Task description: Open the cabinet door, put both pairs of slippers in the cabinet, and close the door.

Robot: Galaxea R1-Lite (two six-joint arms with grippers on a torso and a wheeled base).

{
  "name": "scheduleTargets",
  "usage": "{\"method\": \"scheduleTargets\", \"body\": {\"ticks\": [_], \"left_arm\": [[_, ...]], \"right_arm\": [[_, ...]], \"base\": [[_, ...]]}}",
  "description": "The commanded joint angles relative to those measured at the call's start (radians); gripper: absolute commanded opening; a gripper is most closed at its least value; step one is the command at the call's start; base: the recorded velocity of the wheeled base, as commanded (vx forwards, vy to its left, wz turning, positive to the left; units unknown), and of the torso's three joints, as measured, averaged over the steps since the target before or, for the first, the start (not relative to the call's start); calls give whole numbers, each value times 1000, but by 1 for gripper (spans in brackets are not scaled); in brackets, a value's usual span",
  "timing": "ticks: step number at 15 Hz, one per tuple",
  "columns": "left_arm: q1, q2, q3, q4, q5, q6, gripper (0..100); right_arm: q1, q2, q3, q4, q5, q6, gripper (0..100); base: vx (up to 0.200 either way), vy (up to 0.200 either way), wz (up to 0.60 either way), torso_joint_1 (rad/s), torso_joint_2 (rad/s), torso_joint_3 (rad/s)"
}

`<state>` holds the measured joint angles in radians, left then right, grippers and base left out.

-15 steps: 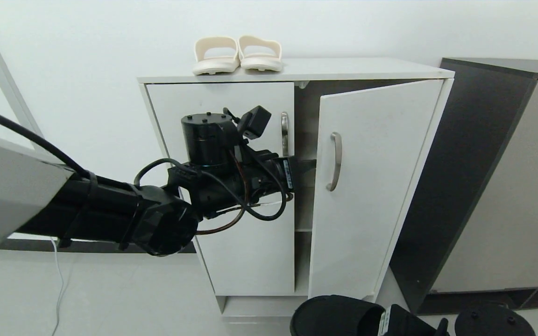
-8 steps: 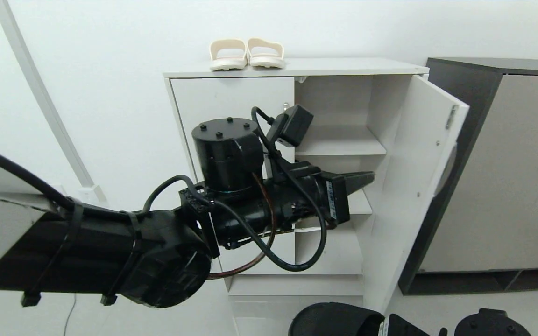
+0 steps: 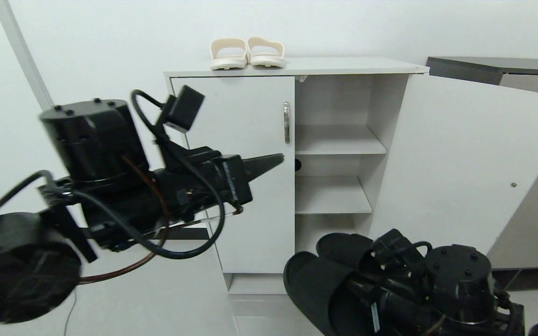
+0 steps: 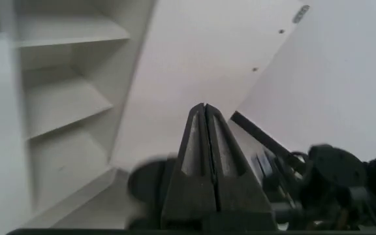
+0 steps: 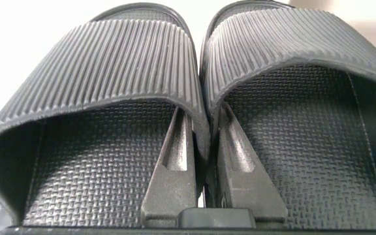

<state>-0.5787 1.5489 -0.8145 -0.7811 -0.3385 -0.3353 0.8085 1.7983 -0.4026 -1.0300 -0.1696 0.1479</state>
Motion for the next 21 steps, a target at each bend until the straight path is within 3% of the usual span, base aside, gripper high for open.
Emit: {"method": "scheduleTargets", "body": {"ticks": [1, 3, 4, 5, 6, 8, 9, 10, 15, 17, 19, 21], "left_arm": [[43, -365, 110, 255, 164, 45, 0], [43, -573, 133, 531, 342, 128, 0], [57, -636, 136, 612, 391, 159, 0], [105, -704, 147, 689, 429, 182, 0], [220, -839, 186, 760, 474, 191, 0], [355, -995, 262, 778, 592, 191, 0], [384, -1035, 287, 778, 612, 193, 0], [453, -1139, 360, 783, 648, 197, 0], [639, -1340, 544, 801, 648, 236, 0], [645, -1405, 623, 799, 641, 254, 0], [645, -1472, 721, 786, 566, 294, 0], [642, -1472, 791, 701, 558, 306, 0]], "right_arm": [[-26, 95, -98, -1, -94, 25, 0], [-51, 144, -153, -1, -194, 29, 0], [-61, 162, -174, -1, -223, 29, 0], [-68, 181, -199, -1, -266, 29, 0], [-77, 207, -234, -1, -343, 29, 0], [-86, 216, -245, -1, -364, 27, 0], [-86, 217, -245, -1, -364, 27, 0], [-86, 219, -240, -1, -366, 25, 0], [-83, 222, -236, -1, -367, 25, 0], [-83, 223, -234, -1, -367, 25, 0], [-83, 227, -234, -1, -367, 25, 0], [-81, 225, -229, -1, -367, 25, 0]], "base": [[0, 0, 0, 0, 0, 0], [0, 0, 0, 0, 0, 0], [0, 0, 0, 0, 0, 0], [0, 0, 0, 0, 0, 0], [0, 0, 0, 0, 0, 0], [0, 0, 0, 0, 0, 0], [0, 0, 0, 0, 0, 0], [0, 0, 0, 0, 0, 0], [0, 0, 0, 0, 0, 0], [0, 0, 0, 0, 0, 0], [0, 0, 0, 0, 0, 0], [0, 0, 0, 0, 0, 0]]}}
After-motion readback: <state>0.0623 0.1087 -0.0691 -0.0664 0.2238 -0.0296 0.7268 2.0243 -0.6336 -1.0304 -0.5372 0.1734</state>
